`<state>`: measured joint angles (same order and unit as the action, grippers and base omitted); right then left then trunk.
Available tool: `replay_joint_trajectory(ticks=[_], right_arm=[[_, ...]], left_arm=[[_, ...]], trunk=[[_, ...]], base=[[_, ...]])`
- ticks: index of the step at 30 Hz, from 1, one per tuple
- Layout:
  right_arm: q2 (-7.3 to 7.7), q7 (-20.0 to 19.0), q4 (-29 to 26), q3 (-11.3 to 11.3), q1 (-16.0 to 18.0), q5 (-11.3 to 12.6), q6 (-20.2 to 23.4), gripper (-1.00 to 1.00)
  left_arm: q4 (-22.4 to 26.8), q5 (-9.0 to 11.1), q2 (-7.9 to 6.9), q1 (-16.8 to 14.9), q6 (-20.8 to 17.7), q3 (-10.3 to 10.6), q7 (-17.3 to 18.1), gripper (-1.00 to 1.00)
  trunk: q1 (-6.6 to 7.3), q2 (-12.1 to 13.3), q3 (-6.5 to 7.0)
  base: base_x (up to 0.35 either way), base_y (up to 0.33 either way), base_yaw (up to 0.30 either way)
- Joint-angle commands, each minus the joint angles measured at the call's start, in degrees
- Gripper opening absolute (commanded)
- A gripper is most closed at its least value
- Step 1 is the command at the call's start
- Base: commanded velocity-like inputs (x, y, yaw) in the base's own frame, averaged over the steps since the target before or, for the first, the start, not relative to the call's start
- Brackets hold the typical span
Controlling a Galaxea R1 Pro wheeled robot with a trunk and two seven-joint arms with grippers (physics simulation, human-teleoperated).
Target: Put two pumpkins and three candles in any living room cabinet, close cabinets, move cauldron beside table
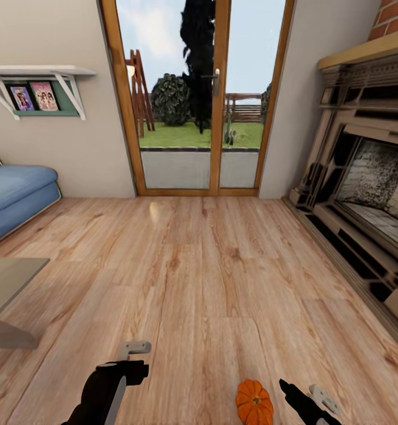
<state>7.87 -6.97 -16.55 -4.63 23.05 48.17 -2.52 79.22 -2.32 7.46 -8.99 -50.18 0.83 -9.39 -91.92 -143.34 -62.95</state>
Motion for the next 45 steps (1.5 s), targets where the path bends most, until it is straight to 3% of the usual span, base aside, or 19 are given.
replay_joint_trajectory(ticks=[1,6,11,19,20,22,24,25,26,27,30,33,45], right_arm=[[0.03,-0.15,-0.01,-0.47,0.15,0.52,-0.24,1.00],[-1.25,-0.25,-0.15,-0.88,0.32,-0.06,-0.21,1.00],[-1.54,-0.65,-0.09,-1.86,0.26,-0.10,-0.29,1.00],[-1.54,-6.82,0.38,-2.33,0.16,-0.08,-0.31,1.00],[-1.54,-7.11,0.41,-2.32,0.14,-0.08,-0.34,1.00],[-1.54,-7.41,0.44,-2.31,0.15,-0.09,-0.45,1.00],[-1.54,-7.54,0.45,-2.33,0.15,-0.09,-0.56,1.00],[-1.54,-7.55,0.46,-2.34,0.14,-0.09,-0.59,1.00],[-1.54,-7.57,0.49,-2.37,0.15,-0.09,-0.66,1.00],[-1.54,-7.59,0.50,-2.38,0.13,-0.09,-0.69,1.00],[-1.54,-7.61,0.47,-2.41,0.14,-0.09,-0.72,1.00],[-1.58,-7.62,0.53,-2.46,0.08,-0.14,-0.78,1.00],[-1.55,-7.94,0.47,-2.48,0.07,-0.18,-0.63,1.00]], left_arm=[[0.05,-0.23,-0.03,-0.01,-0.27,0.05,-0.04,1.00],[0.05,-0.23,0.00,-0.03,-0.27,0.05,-0.03,1.00],[0.08,-0.23,0.01,0.01,-0.27,0.05,-0.02,1.00],[0.77,0.13,-0.07,-0.03,-0.35,-0.56,0.09,1.00],[0.89,0.76,-0.10,-0.03,-0.37,-0.77,0.11,1.00],[1.09,4.21,-0.26,-0.01,-0.96,-1.62,0.14,1.00],[2.22,10.12,-0.61,-0.01,-3.83,-2.80,0.63,1.00],[2.85,11.86,-0.84,0.00,-4.95,-3.14,0.87,1.00],[4.84,16.93,-2.18,-0.01,-7.45,-3.98,1.64,1.00],[5.86,19.70,-3.43,-0.05,-8.36,-4.23,1.99,1.00],[6.96,23.63,-5.85,-0.23,-9.42,-4.49,2.49,1.00],[7.08,25.30,-6.75,-0.30,-9.69,-4.55,2.73,1.00],[7.09,25.78,-6.67,-0.32,-9.77,-4.46,3.06,1.00]], trunk=[[-0.01,-0.04,-0.28],[-0.14,-0.10,-1.39],[-0.27,-0.17,-2.49],[-0.48,-0.28,-4.27],[-0.50,-0.29,-4.49],[-0.55,-0.32,-4.93],[-0.60,-0.34,-5.37],[-0.63,-0.36,-5.60],[-0.66,-0.37,-5.82],[-0.68,-0.38,-6.04],[-0.76,-0.42,-6.70],[-0.84,-0.46,-7.37],[-1.15,-0.62,-10.03]], base=[[0.000,0.000,0.000],[0.000,0.000,0.000],[0.000,0.000,0.000],[0.000,0.000,0.000],[0.000,0.000,0.000],[0.000,0.000,0.000],[0.000,0.000,0.000],[0.000,0.000,0.000],[0.000,0.000,0.000],[0.000,0.000,0.000],[0.000,0.000,0.000],[0.000,0.000,0.000],[0.000,0.000,0.000]])
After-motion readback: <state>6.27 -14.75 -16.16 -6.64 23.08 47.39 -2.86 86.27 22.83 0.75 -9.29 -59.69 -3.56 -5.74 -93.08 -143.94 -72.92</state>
